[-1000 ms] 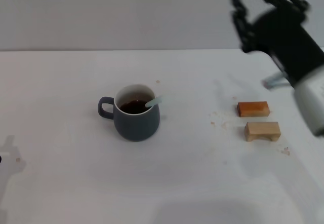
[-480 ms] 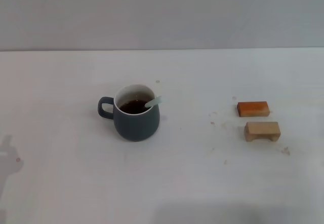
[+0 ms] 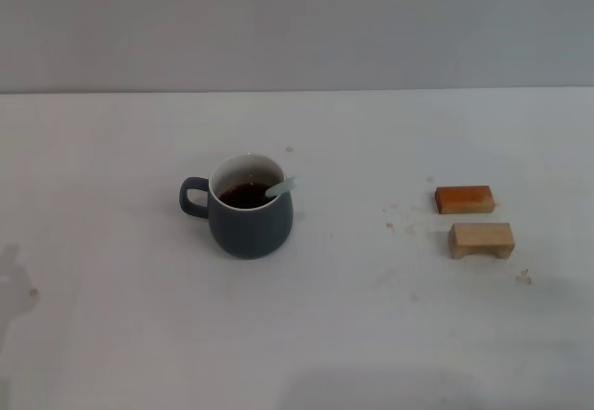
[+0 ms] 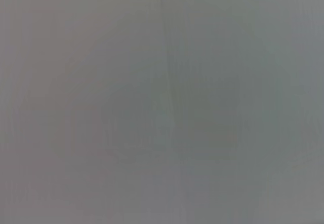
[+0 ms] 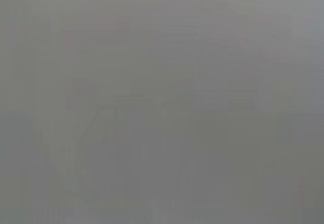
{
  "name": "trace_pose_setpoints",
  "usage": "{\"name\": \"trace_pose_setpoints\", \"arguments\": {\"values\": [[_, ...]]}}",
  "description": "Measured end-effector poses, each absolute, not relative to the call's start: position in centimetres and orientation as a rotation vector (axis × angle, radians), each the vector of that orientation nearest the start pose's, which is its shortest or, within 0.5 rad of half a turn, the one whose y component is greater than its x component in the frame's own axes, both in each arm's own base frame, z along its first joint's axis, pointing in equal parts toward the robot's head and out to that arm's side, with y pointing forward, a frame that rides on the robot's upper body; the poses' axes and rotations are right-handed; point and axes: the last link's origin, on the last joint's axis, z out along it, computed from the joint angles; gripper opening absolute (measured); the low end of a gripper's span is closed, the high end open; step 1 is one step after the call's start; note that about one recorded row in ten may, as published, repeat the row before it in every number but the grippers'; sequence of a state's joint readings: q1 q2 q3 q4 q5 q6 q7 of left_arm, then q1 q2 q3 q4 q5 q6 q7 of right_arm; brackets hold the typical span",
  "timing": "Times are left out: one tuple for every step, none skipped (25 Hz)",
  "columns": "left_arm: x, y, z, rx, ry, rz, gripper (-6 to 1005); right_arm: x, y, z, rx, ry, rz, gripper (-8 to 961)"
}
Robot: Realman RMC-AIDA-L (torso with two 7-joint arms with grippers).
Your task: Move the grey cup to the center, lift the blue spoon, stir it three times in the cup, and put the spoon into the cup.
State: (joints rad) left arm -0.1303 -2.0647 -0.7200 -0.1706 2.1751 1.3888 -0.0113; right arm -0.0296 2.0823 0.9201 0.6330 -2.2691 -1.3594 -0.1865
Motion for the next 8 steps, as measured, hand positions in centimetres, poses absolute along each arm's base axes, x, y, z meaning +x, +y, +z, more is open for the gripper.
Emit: {"name": "trace_pose_setpoints", "arguments": {"values": [[-38.70,21.85,0.40,-1.470,-0.488,-0.527,-2,33.05,22.68,0.78,-1.228,0.467,0.701,664],[-38.71,21.85,0.40,-1.470,-0.489,-0.527,-2,33.04,22.67,0.73,-1.230,0.467,0.701,665],[-38.71,21.85,0.39,-1.470,-0.489,-0.527,-2,33.04,22.67,0.69,-1.233,0.467,0.700,665],[-38.71,21.85,0.40,-1.470,-0.489,-0.527,-2,33.04,22.68,0.65,-1.235,0.466,0.700,665],[-38.73,21.82,0.40,-1.470,-0.489,-0.526,-2,33.08,22.72,0.62,-1.238,0.465,0.698,665],[-38.74,21.80,0.39,-1.470,-0.489,-0.526,-2,33.08,22.72,0.62,-1.238,0.465,0.698,665],[-38.75,21.78,0.39,-1.470,-0.490,-0.525,-2,33.10,22.74,0.61,-1.239,0.464,0.696,665],[-38.75,21.76,0.37,-1.470,-0.491,-0.525,-2,33.12,22.76,0.60,-1.240,0.463,0.695,665]]}}
